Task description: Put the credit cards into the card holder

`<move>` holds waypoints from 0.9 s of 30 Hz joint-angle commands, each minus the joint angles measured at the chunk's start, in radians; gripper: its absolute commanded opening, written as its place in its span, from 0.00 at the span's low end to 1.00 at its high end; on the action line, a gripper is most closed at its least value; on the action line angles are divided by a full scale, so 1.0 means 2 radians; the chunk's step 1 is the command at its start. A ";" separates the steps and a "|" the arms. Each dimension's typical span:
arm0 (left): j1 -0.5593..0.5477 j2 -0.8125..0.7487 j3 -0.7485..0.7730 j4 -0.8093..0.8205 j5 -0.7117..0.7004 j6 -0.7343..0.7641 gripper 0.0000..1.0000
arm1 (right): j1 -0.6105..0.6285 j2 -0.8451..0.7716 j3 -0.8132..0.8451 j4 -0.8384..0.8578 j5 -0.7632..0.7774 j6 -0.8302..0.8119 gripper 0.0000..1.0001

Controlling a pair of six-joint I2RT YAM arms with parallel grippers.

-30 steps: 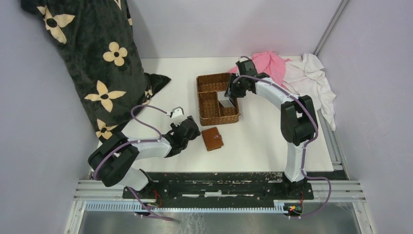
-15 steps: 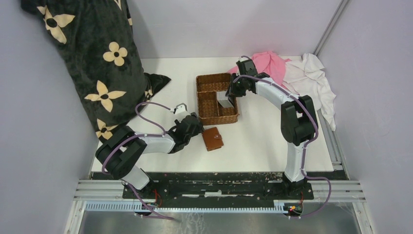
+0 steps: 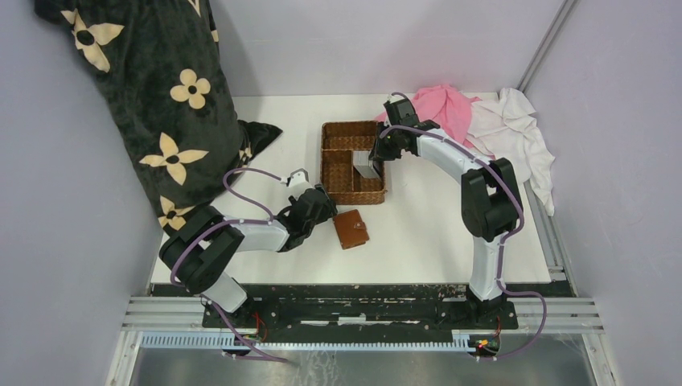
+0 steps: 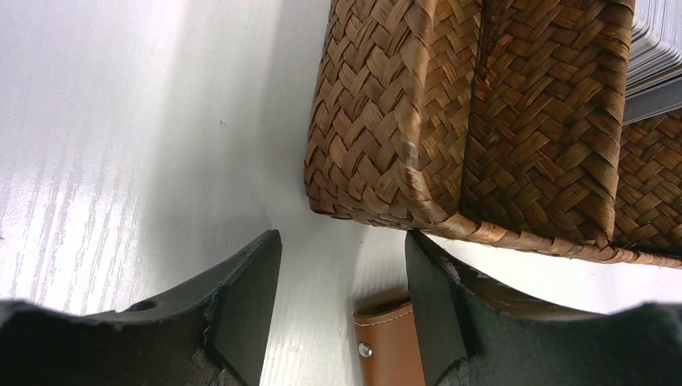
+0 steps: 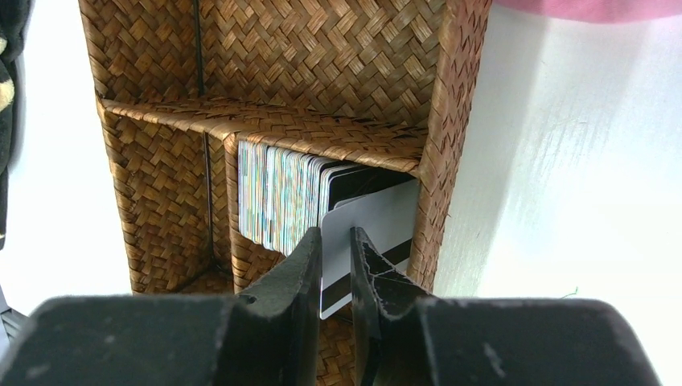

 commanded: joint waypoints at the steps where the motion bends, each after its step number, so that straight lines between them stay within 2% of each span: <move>1: 0.004 0.005 0.011 0.009 0.012 0.032 0.66 | 0.009 -0.028 0.022 -0.006 0.004 -0.002 0.19; 16: 0.003 -0.002 0.005 0.008 0.020 0.031 0.65 | 0.016 -0.050 0.021 -0.021 0.024 -0.009 0.19; 27: 0.003 -0.005 0.004 0.007 0.021 0.031 0.65 | 0.019 -0.052 0.023 -0.025 0.026 -0.009 0.24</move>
